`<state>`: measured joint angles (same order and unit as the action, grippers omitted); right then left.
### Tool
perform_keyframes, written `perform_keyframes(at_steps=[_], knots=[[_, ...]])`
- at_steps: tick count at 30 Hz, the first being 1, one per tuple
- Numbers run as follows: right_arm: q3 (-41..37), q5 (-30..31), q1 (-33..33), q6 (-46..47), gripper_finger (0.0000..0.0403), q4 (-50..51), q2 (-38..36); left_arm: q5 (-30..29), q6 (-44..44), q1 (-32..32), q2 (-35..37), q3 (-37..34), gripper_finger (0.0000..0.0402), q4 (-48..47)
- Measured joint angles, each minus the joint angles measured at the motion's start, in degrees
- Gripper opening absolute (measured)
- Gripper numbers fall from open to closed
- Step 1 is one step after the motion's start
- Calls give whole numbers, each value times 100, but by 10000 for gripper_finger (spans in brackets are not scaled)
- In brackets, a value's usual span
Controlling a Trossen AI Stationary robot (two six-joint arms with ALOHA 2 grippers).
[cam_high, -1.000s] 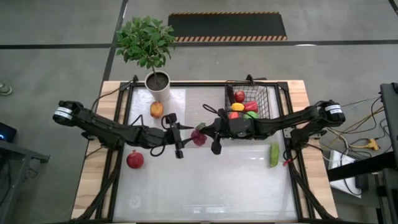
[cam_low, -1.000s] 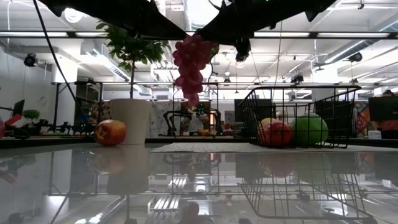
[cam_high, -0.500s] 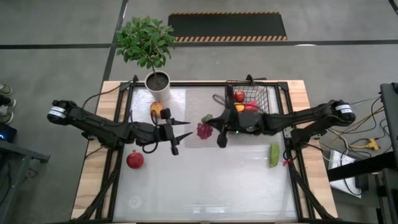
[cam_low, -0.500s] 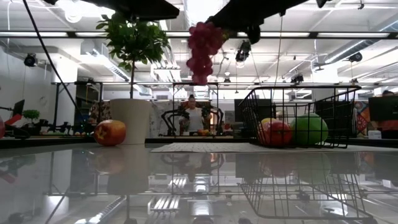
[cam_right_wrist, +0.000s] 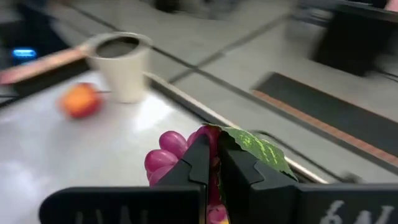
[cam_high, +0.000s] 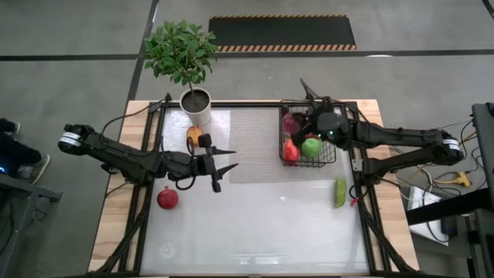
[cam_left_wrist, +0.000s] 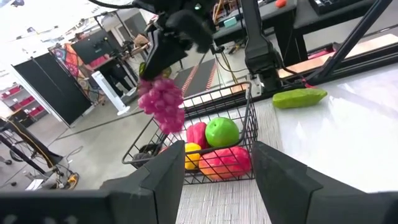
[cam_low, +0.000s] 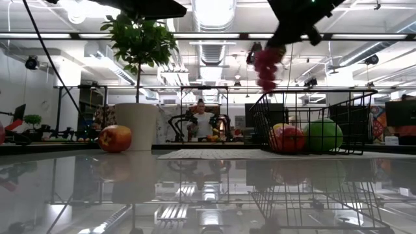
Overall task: Build produce basket
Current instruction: Put the purple grapes into the wire basket
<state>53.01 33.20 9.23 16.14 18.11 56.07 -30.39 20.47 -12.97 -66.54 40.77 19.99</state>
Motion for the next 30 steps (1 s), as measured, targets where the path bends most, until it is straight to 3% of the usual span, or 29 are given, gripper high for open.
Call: perform_keyframes(at_steps=[8,30], knots=[[-16,645,568,410,11,895,58,-4,-20,0,-2,-35,169,0],[-345,1590,1154,769,12,846,1545,-7,-36,0,-7,-188,169,54]])
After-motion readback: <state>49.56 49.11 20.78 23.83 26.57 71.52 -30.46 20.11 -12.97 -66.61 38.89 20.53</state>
